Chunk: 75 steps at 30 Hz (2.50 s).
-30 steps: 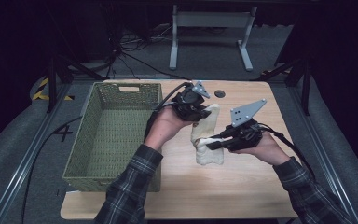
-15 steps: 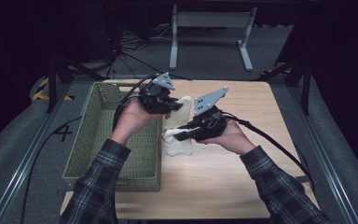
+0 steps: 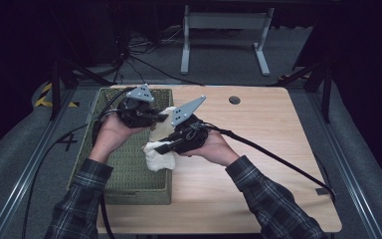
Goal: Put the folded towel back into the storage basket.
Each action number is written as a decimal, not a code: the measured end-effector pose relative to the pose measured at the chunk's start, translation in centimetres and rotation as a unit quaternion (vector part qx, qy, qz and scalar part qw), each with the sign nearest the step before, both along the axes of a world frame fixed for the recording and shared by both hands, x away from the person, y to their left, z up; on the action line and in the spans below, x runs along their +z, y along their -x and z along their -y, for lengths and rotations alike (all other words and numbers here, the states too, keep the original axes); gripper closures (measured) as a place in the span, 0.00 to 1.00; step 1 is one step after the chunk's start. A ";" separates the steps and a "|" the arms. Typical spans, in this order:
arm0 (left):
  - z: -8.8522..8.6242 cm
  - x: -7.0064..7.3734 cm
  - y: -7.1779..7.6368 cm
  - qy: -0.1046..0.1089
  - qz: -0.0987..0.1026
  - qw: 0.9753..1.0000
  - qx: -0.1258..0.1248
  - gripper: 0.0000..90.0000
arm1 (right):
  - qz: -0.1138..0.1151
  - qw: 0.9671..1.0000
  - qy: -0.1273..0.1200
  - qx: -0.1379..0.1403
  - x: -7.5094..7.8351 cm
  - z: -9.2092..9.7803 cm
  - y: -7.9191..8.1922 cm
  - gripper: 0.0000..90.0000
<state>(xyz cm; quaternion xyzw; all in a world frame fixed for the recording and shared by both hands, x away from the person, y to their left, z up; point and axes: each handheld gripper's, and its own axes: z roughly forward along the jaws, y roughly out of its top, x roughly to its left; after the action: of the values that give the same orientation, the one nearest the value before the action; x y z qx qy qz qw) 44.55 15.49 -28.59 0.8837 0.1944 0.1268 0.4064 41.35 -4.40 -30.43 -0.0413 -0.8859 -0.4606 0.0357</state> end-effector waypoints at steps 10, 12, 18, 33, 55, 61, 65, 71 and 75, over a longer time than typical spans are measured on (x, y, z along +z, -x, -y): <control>-2.8 -1.9 0.8 0.008 -0.010 1.000 0.024 0.89 | -0.019 1.000 -0.007 0.010 -2.4 -2.8 -0.1 0.88; -2.9 -2.5 1.0 0.008 -0.016 1.000 0.025 0.89 | -0.025 1.000 0.001 0.011 -3.1 -2.9 -0.2 0.87; -2.9 -3.3 1.1 0.003 -0.024 0.999 0.023 0.89 | -0.025 1.000 0.012 0.011 -4.6 -3.5 0.0 0.87; -2.0 -3.3 0.3 0.000 -0.024 0.999 0.022 0.89 | -0.012 1.000 0.019 -0.014 -4.0 -1.5 -0.2 0.62; -0.5 -4.1 -4.9 -0.028 -0.050 0.995 0.078 0.88 | 0.019 0.998 0.007 -0.059 -2.3 6.1 0.2 0.55; -0.3 -5.2 -6.3 -0.041 -0.059 0.993 0.091 0.86 | 0.021 0.997 0.002 -0.072 -2.2 8.3 0.1 0.55; -0.2 -5.1 -6.8 -0.037 -0.056 0.992 0.104 0.78 | 0.021 0.997 -0.001 -0.079 -2.2 9.5 -0.1 0.55; 0.1 -3.8 -6.5 -0.016 -0.053 0.992 0.109 0.62 | 0.017 0.996 -0.003 -0.088 -2.3 10.9 -0.3 0.54; 1.1 -3.3 -5.7 0.004 -0.056 0.993 0.102 0.53 | 0.014 0.995 -0.002 -0.096 -2.4 11.9 -0.7 0.53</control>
<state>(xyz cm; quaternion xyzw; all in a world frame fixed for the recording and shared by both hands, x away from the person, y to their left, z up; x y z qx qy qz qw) 50.24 14.44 -31.88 0.8635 0.3060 0.1171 0.3833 42.01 -16.31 -32.85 -0.1194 -0.8776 -0.4638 -0.0207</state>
